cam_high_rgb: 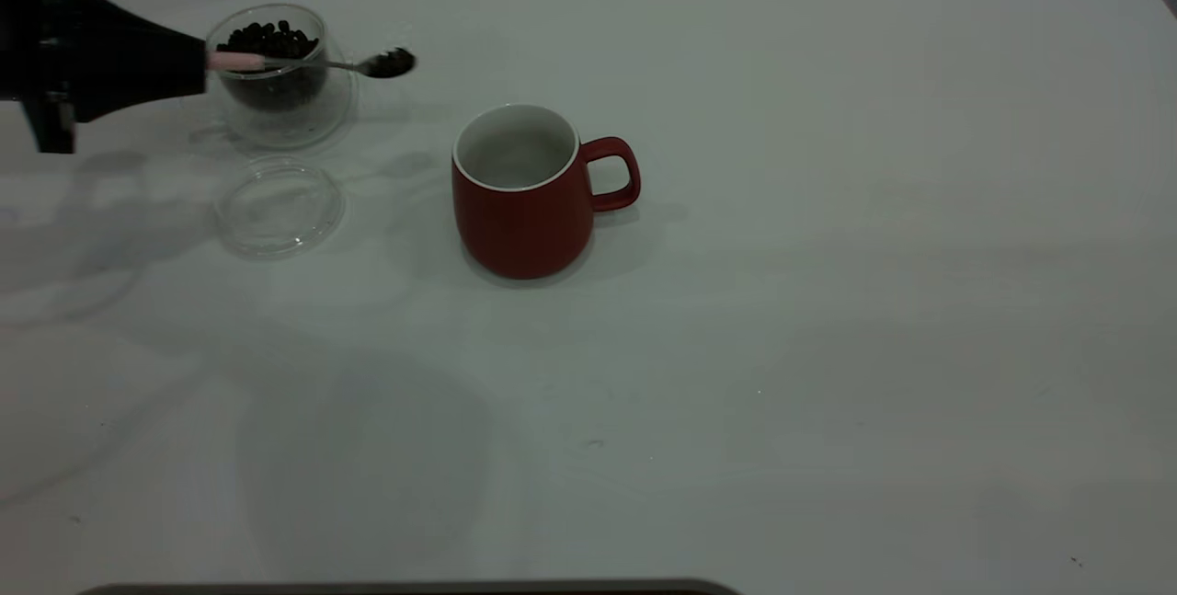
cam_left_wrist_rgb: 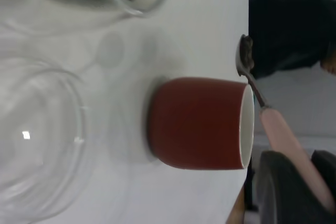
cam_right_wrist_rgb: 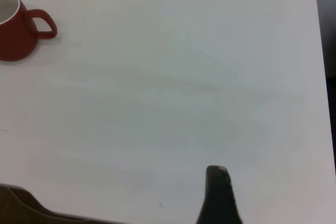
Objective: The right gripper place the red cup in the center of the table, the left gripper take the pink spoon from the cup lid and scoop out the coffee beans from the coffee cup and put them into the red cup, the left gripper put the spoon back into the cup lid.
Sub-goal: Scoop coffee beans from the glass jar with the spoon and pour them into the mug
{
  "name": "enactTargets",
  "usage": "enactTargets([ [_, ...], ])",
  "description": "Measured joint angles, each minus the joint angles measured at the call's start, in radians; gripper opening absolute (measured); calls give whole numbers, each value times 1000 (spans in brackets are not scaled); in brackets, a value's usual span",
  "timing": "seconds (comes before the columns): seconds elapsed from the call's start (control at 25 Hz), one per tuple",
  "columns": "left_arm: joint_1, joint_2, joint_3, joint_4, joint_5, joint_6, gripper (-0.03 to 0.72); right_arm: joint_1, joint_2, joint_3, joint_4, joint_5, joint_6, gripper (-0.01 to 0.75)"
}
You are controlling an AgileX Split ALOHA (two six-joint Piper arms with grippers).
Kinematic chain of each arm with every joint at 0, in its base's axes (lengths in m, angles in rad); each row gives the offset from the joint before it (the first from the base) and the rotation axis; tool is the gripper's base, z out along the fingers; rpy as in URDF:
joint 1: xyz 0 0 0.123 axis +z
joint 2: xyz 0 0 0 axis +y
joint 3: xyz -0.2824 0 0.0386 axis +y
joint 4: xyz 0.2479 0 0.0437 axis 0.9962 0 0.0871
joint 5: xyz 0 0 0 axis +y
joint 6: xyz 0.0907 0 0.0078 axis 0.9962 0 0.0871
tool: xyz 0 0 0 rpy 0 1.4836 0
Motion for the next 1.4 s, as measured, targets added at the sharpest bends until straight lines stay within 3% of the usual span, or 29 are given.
enactTargets([
  [0.36,-85,0,0,0,0,-1,125,0,0,0,0,0,0,591],
  [0.84,-94,-34,0,47,1,-21,125,0,0,0,0,0,0,591],
  [1.4,-153,-80,0,116,7,-6,125,0,0,0,0,0,0,591],
])
